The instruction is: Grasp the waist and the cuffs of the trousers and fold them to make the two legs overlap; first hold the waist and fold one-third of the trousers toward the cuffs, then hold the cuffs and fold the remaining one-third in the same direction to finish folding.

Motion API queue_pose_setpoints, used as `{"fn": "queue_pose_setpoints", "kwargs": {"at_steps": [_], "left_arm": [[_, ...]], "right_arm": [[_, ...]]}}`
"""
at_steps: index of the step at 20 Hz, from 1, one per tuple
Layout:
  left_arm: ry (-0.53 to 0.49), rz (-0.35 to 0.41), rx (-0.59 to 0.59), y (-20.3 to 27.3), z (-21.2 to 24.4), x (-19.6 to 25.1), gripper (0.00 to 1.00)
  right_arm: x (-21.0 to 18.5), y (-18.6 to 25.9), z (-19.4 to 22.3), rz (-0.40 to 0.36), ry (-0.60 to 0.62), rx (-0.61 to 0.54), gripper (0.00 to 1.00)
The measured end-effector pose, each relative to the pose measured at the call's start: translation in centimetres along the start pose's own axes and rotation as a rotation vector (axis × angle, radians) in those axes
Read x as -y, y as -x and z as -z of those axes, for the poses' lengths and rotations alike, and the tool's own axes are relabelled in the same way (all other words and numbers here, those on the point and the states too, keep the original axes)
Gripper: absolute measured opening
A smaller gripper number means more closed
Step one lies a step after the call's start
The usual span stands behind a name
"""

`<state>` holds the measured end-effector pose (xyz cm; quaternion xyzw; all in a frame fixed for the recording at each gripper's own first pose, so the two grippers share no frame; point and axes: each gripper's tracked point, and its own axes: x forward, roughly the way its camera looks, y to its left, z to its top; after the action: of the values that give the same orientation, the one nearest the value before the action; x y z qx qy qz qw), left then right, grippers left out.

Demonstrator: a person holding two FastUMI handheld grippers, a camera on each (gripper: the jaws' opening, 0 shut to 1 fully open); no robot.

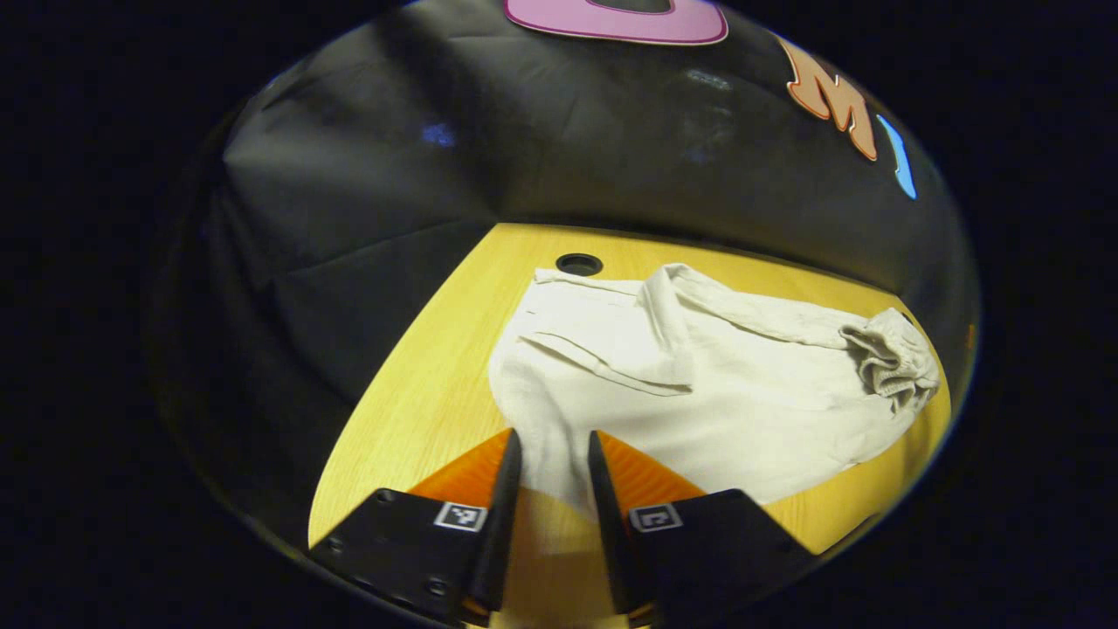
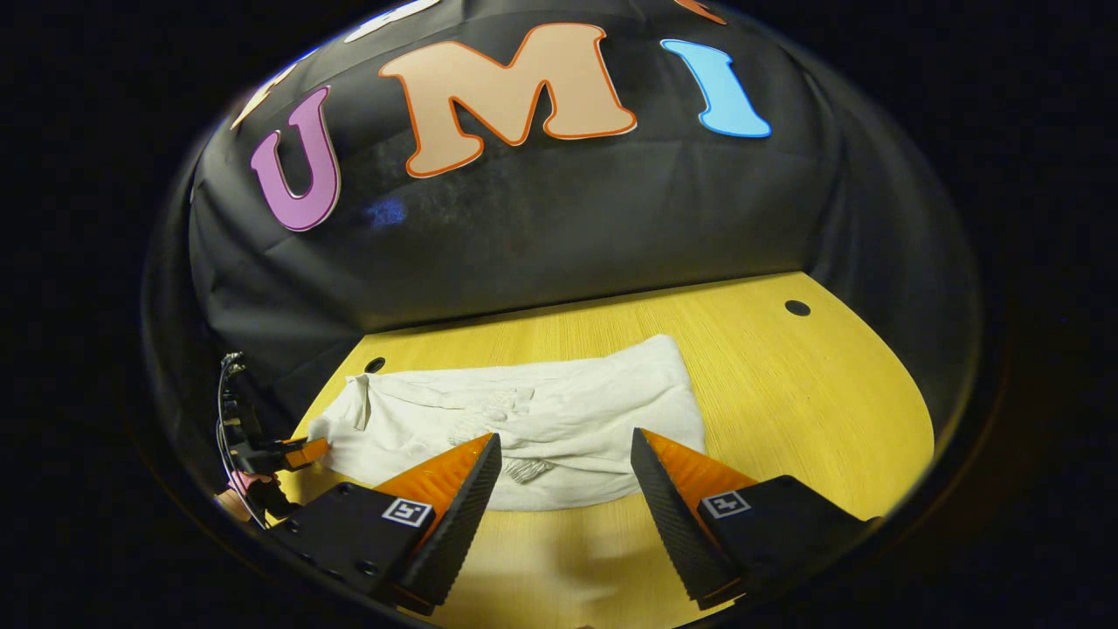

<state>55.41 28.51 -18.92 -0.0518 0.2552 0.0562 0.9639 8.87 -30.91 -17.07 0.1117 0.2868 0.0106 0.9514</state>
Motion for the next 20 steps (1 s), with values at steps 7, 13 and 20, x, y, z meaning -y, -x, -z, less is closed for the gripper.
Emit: {"fn": "queue_pose_setpoints", "kwargs": {"at_steps": [7, 13, 20], "left_arm": [[0.129, 0.05, 0.065, 0.6, -1.3, 1.4, 0.0], [0.127, 0.079, 0.149, 3.5, -5.2, 4.3, 0.0], [0.182, 0.176, 0.253, 6.3, -10.8, 12.9, 0.0]], "right_arm": [[2.8, 2.6, 0.7, 0.061, 0.026, -0.002, 0.96], [4.4, 3.5, 0.7, 0.068, -0.011, 0.012, 0.96], [7.0, 4.2, 0.8, 0.046, 0.018, 0.012, 0.96]]}}
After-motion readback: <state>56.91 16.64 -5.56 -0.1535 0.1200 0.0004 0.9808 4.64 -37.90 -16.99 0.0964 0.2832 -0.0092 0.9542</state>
